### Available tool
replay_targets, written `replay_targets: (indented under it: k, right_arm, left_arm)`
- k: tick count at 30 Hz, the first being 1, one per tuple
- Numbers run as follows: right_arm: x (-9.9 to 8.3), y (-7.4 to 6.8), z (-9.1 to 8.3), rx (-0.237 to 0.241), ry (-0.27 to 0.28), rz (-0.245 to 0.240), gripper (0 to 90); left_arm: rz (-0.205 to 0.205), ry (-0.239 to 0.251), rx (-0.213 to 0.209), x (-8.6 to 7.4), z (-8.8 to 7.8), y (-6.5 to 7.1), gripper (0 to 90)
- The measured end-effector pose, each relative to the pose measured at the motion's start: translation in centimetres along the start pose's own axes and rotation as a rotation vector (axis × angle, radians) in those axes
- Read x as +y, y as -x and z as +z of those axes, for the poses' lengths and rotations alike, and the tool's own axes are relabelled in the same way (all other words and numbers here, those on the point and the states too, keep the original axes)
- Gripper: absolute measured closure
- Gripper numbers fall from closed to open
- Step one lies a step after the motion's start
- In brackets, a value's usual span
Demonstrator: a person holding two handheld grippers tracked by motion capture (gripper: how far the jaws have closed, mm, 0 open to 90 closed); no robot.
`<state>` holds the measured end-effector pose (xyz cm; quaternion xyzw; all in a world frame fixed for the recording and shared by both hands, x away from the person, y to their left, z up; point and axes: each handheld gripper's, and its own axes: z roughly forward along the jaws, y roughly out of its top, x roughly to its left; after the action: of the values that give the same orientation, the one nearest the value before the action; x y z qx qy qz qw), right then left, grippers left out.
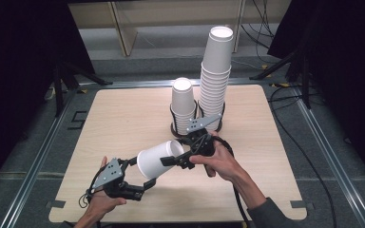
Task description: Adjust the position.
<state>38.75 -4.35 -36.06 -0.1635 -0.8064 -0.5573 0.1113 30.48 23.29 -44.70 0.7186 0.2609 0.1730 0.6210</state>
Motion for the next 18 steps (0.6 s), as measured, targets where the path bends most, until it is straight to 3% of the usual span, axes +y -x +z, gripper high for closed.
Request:
replay_targets:
  k: [2,8,9,11,16,18]
  right_arm:
    - [0.0,0.0,0.1,-0.001,-0.002,-0.005,23.8]
    - [-0.3,0.0,0.8,0.014,-0.016,-0.011,23.8]
    - [-0.3,-0.1,0.8,0.022,-0.023,0.008,23.8]
    - [-0.4,-0.1,1.1,0.018,-0.027,-0.007,23.9]
    - [-0.6,-0.1,1.4,0.035,-0.041,-0.004,23.9]
    - [-0.6,-0.1,1.5,0.039,-0.05,0.0,23.9]
  left_arm:
    - [-0.009,-0.02,0.018,0.0,0.0,0.0,0.0]
    - [0.02,-0.002,0.014,0.0,0.2,0.2,0.0]
    - [0.031,0.011,0.004,0.0,0.3,0.2,0.0]
    - [0.047,-0.018,0.014,0.0,0.2,0.3,0.0]
    - [0.076,-0.01,0.013,-0.1,0.2,0.4,0.0]
    - [0.108,-0.01,0.011,-0.1,0.2,0.4,0.0]
